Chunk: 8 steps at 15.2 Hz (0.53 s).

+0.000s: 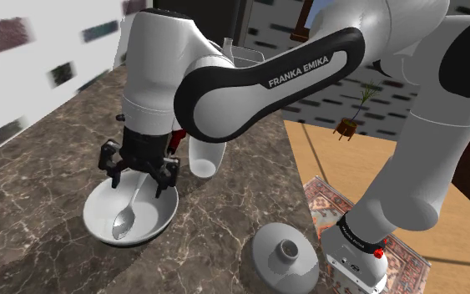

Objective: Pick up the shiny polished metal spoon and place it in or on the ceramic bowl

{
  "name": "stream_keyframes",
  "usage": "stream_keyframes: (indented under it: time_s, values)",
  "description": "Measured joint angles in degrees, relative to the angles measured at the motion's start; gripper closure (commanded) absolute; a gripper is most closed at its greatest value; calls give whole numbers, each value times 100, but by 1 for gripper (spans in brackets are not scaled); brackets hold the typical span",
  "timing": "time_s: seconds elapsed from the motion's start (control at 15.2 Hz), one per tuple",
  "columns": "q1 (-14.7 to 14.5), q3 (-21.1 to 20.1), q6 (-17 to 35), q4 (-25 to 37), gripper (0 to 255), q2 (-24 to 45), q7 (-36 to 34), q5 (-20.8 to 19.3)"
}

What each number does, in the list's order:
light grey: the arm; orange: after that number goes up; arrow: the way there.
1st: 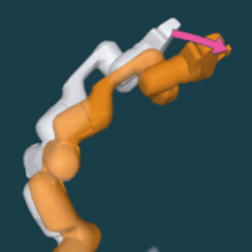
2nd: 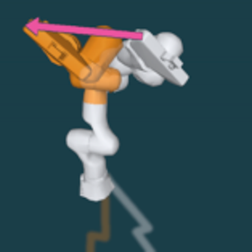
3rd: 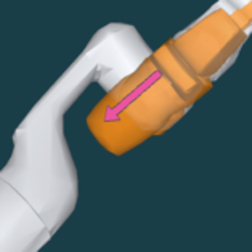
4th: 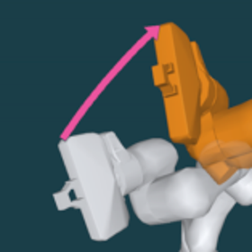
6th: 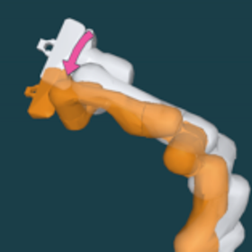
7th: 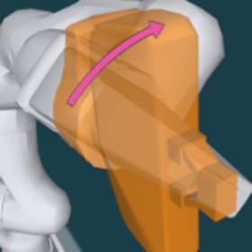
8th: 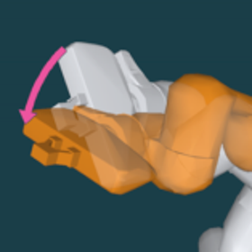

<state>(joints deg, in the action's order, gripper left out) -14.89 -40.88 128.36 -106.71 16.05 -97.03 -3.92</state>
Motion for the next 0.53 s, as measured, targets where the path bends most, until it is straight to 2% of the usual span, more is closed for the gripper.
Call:
stream_keyframes:
  time_s: [0.2,0.4,0.53]
  values:
    - [17,-18,-64,20,0,-52,16,40]
    - [159,-101,-450,139,0,-391,162,302]
    - [174,-105,-556,224,0,-416,186,326]
